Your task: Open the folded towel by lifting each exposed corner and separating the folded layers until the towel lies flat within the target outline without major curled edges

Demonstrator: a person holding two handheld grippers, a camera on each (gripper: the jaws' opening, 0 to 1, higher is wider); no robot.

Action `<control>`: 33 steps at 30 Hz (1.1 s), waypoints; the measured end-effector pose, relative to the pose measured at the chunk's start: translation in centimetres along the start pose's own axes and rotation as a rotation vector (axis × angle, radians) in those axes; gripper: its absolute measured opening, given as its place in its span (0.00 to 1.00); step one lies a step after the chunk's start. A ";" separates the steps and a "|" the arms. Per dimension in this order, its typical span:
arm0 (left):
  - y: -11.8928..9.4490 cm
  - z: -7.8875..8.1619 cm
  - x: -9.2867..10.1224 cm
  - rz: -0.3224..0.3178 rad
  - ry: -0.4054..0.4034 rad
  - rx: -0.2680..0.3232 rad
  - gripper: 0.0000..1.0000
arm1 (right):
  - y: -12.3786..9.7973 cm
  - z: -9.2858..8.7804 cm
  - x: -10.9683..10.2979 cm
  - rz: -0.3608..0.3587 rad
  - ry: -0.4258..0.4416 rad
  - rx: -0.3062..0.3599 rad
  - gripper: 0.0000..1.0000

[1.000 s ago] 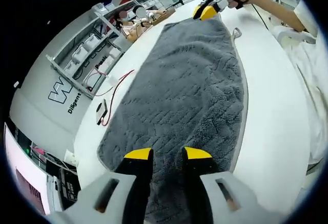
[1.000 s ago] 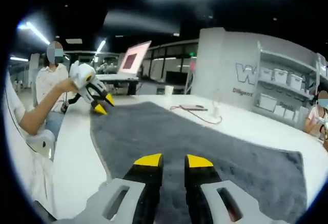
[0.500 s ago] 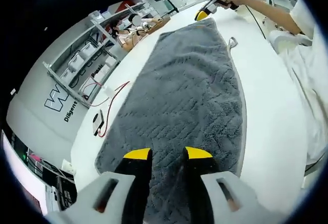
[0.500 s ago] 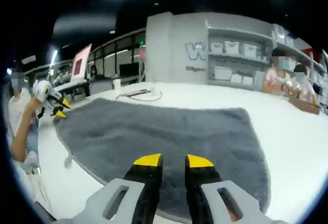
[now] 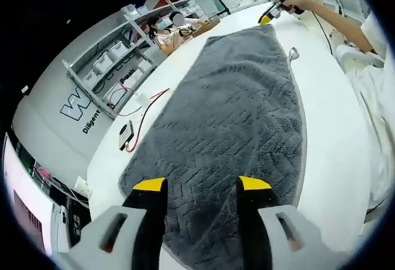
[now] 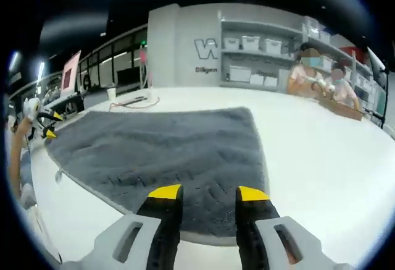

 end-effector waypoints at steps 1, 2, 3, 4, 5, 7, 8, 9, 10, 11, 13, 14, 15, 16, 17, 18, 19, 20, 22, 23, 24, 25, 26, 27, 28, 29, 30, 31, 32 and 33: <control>-0.2 -0.1 0.1 -0.005 -0.006 0.006 0.47 | 0.0 -0.3 0.0 0.000 -0.004 -0.010 0.28; -0.5 -0.2 0.1 -0.004 -0.026 0.014 0.46 | 0.0 -0.4 0.0 -0.003 -0.008 -0.017 0.28; -0.9 -0.6 -0.1 0.020 -0.082 0.030 0.44 | -0.2 -0.7 0.5 -0.032 -0.021 -0.035 0.29; -1.1 -0.9 -0.1 0.021 -0.089 0.037 0.43 | -0.4 -0.6 0.9 -0.048 -0.034 -0.034 0.29; -1.2 -1.0 -0.1 0.021 -0.088 0.037 0.42 | -0.4 -0.6 1.1 -0.051 -0.024 -0.031 0.29; -1.8 -1.7 0.3 0.023 -0.162 0.075 0.44 | -0.5 -0.7 1.6 -0.054 0.011 -0.027 0.29; -2.0 -1.6 0.4 0.027 -0.185 0.092 0.50 | -0.4 -0.8 1.6 -0.056 0.026 -0.027 0.29; -2.2 -1.5 0.4 0.041 -0.224 0.119 0.55 | -0.5 -1.1 1.6 -0.063 0.021 -0.043 0.28; -2.3 -1.5 0.5 0.045 -0.250 0.134 0.59 | -0.5 -1.3 1.6 -0.064 0.013 -0.054 0.28; -2.7 -1.4 1.0 0.040 -0.273 0.172 0.61 | -0.5 -1.3 1.6 -0.069 -0.035 -0.062 0.28; -2.8 -1.2 1.2 0.034 -0.287 0.199 0.58 | -0.4 -1.2 1.4 -0.071 -0.037 -0.055 0.28; -2.9 -1.2 1.7 0.020 -0.313 0.225 0.55 | -0.3 -1.2 1.3 -0.060 -0.044 -0.051 0.28; -3.0 -1.5 2.1 0.013 -0.350 0.225 0.53 | -0.1 -1.3 1.0 -0.040 -0.031 -0.045 0.28; -3.0 -1.7 2.2 0.020 -0.361 0.222 0.53 | 0.1 -1.5 0.8 -0.025 -0.017 -0.045 0.27; -2.8 -2.0 2.5 0.023 -0.351 0.208 0.53 | 0.3 -1.7 0.5 -0.008 0.005 -0.043 0.28; -2.6 -2.5 2.8 0.030 -0.326 0.166 0.52 | 0.2 -1.8 0.5 -0.020 -0.034 -0.023 0.28; -2.6 -3.1 2.6 0.072 -0.246 0.120 0.51 | 0.1 -1.8 0.7 -0.038 -0.056 -0.017 0.27; -2.6 -3.2 2.5 0.082 -0.234 0.113 0.49 | 0.1 -1.8 0.7 -0.036 -0.048 -0.020 0.28; -2.5 -3.4 2.3 0.104 -0.226 0.105 0.47 | 0.1 -1.9 0.8 -0.042 -0.009 -0.014 0.28; -2.5 -3.6 2.3 0.116 -0.229 0.104 0.45 | 0.0 -2.0 1.0 -0.050 0.023 -0.006 0.25; -2.6 -3.5 2.9 0.055 -0.300 0.128 0.42 | -0.2 -2.1 1.2 -0.050 -0.004 0.008 0.24; -2.6 -3.8 3.2 0.038 -0.312 0.110 0.36 | -0.3 -2.2 1.3 -0.053 -0.011 0.012 0.23; -2.4 -3.8 3.5 0.016 -0.324 0.127 0.32 | -0.5 -2.3 1.2 -0.050 -0.021 0.024 0.23; -2.3 -3.7 3.9 -0.016 -0.321 0.154 0.28 | -0.6 -2.4 1.1 -0.050 -0.025 0.031 0.23; -2.1 -3.8 4.1 -0.030 -0.331 0.171 0.23 | -0.5 -2.4 1.1 -0.051 -0.023 0.039 0.23; -2.2 -3.9 4.1 -0.029 -0.342 0.182 0.21 | -0.5 -2.4 1.2 -0.052 -0.016 0.047 0.23; -2.1 -4.0 4.1 -0.024 -0.361 0.195 0.21 | -0.5 -2.4 1.2 -0.052 -0.011 0.052 0.23; -2.1 -4.3 4.1 -0.018 -0.421 0.216 0.21 | -0.5 -2.5 1.2 -0.053 -0.009 0.058 0.23; -2.1 -4.4 4.1 -0.025 -0.467 0.228 0.21 | -0.5 -2.5 1.2 -0.052 -0.015 0.067 0.23; -2.1 -4.6 4.2 -0.031 -0.517 0.240 0.21 | -0.5 -2.5 1.2 -0.052 -0.014 0.070 0.23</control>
Point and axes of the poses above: the point that each gripper's makers call its tool centre point, and the gripper's own axes: y roughly forward along the fingers, x roughly to its right, z roughly out of its top, the point moved 4 cm from there along -y, roughly backward along the fingers, and after that the axes turned 2 degrees about -x, right-handed, at the moved point
